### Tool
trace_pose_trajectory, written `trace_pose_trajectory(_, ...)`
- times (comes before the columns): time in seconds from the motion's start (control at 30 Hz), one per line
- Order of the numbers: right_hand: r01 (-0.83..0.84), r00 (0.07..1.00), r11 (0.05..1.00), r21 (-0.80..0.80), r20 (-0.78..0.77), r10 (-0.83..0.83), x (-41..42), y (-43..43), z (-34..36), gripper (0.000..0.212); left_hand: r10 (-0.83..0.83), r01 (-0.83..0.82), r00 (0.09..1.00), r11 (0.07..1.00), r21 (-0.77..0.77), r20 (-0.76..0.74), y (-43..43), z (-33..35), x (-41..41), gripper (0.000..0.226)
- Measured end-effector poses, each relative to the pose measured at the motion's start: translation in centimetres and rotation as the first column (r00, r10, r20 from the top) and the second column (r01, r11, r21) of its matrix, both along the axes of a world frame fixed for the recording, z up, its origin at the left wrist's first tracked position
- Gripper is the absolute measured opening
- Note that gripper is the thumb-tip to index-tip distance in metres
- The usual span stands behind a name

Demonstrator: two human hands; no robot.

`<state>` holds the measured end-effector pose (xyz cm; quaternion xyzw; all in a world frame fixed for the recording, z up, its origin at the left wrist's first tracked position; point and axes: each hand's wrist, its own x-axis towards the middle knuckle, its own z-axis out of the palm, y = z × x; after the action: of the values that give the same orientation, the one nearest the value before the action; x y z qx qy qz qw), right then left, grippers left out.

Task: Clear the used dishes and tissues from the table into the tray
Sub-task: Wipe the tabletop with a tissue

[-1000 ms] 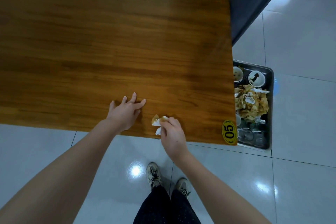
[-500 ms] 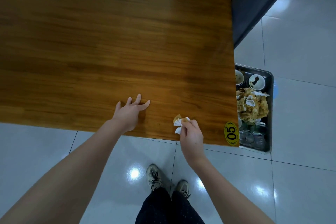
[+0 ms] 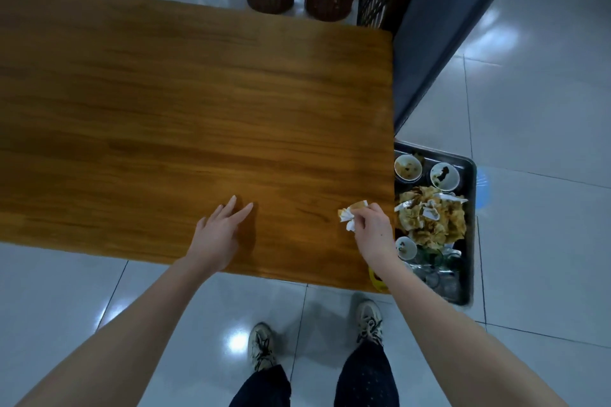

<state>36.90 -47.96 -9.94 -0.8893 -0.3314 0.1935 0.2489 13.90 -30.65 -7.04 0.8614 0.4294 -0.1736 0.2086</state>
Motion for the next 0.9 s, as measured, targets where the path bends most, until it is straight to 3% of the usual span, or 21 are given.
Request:
trace_pose_trajectory(0.23,-0.116,0.992,0.993,0.032,-0.053,0.118,6.8,-1.3,1.0,0.024,0.16,-0.165,0.985,0.983,0.076,0.07,-4.3,0.8,5.2,0.056)
trace_pose_trajectory(0.53,-0.35,0.932,0.934,0.076,-0.071,0.355,12.0,-3.9,2.3,0.023,0.366,-0.381,0.903,0.924,0.024,0.225,-12.4,2.0,11.8,0.05)
trace_pose_trajectory(0.9,-0.332,0.943,0.943,0.004,-0.033,0.332,18.8,-10.0,1.9,0.024,0.444,-0.463,0.844,0.886,-0.007,0.3,-19.6,2.6,13.3,0.05)
